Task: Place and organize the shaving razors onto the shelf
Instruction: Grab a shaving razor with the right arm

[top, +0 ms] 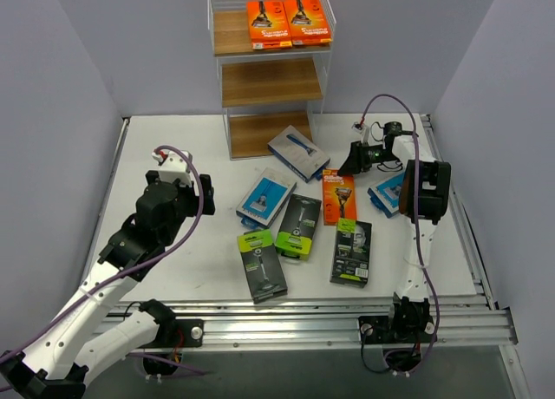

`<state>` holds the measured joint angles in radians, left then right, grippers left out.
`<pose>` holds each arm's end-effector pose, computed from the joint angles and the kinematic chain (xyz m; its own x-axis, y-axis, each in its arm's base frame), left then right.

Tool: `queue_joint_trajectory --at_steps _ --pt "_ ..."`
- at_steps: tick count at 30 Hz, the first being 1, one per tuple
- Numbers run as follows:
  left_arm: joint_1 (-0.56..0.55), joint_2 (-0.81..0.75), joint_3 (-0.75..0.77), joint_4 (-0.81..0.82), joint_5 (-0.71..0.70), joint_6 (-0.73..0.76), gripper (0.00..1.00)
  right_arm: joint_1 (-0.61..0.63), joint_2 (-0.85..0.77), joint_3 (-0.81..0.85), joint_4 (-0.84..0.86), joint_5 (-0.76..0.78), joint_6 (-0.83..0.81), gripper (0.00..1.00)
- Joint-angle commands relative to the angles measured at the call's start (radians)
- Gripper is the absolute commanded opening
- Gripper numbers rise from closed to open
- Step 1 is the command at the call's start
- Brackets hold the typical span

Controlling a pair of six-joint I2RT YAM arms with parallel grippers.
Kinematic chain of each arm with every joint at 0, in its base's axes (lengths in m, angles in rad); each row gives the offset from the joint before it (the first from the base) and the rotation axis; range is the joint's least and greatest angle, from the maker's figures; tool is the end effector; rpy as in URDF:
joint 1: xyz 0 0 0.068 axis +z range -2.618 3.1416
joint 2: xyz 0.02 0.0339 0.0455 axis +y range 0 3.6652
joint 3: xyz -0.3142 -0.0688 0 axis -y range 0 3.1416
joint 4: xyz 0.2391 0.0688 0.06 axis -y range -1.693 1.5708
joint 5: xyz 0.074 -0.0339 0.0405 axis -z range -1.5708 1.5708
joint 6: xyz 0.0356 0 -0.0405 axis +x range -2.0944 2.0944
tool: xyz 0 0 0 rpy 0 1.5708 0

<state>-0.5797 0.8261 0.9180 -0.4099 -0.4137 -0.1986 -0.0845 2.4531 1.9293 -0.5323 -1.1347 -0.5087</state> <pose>0.1257 -0.0652 0.3929 -0.2924 -0.0245 -0.9560 0.1269 0.9898 -0.0642 0.5443 -0.0137 0.1680 -0.5583 -0.1592 -0.8142 -0.7796 0.4363 0.4493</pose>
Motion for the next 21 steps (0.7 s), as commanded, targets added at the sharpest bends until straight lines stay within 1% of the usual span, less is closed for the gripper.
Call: queue_joint_trajectory --at_steps 1,3,4,6,7,9,10,12,13,14,15,16,18,19,20,21 --pt "0.007 -0.002 0.042 0.026 0.006 -0.004 0.94 -0.003 0.017 0.033 -0.093 -0.053 -0.057 0.32" --pt "0.006 -0.004 0.042 0.025 0.006 -0.004 0.94 -0.003 0.012 0.03 -0.097 -0.056 -0.059 0.26" --pt "0.006 -0.004 0.042 0.026 0.006 -0.005 0.94 -0.004 0.006 0.028 -0.097 -0.062 -0.057 0.2" --pt "0.006 -0.005 0.042 0.025 0.004 -0.005 0.94 -0.004 -0.003 0.022 -0.09 -0.065 -0.053 0.16" --pt "0.006 -0.007 0.042 0.025 0.004 -0.005 0.94 -0.003 -0.018 0.014 -0.08 -0.066 -0.028 0.12" --pt "0.006 -0.012 0.042 0.025 0.003 -0.005 0.94 -0.003 -0.042 -0.015 -0.032 -0.069 0.002 0.1" --pt "0.006 -0.013 0.042 0.025 0.003 -0.005 0.94 -0.003 -0.066 -0.027 0.001 -0.069 0.036 0.06" --pt "0.006 -0.018 0.042 0.025 0.001 -0.005 0.94 -0.003 -0.098 -0.065 0.038 -0.071 0.071 0.03" --pt "0.006 -0.021 0.041 0.025 0.001 -0.005 0.94 -0.003 -0.138 -0.088 0.11 -0.071 0.1 0.01" --pt "0.006 -0.022 0.041 0.025 0.001 -0.007 0.94 -0.001 -0.164 -0.111 0.155 -0.06 0.177 0.0" --pt "0.006 -0.024 0.041 0.025 0.001 -0.007 0.94 0.002 -0.189 -0.136 0.196 -0.048 0.217 0.0" --pt "0.006 -0.024 0.041 0.026 0.004 -0.007 0.94 0.003 -0.241 -0.183 0.278 -0.037 0.255 0.0" --pt "0.006 -0.024 0.041 0.026 0.007 -0.007 0.94 0.008 -0.295 -0.225 0.349 -0.01 0.358 0.0" --pt "0.006 -0.022 0.041 0.026 0.009 -0.009 0.94 0.011 -0.345 -0.263 0.421 0.006 0.398 0.0" --pt "0.006 -0.022 0.041 0.026 0.01 -0.009 0.94 0.012 -0.37 -0.277 0.449 0.03 0.438 0.0" --pt "0.006 -0.022 0.041 0.026 0.012 -0.009 0.94 0.014 -0.391 -0.291 0.475 0.086 0.514 0.0"
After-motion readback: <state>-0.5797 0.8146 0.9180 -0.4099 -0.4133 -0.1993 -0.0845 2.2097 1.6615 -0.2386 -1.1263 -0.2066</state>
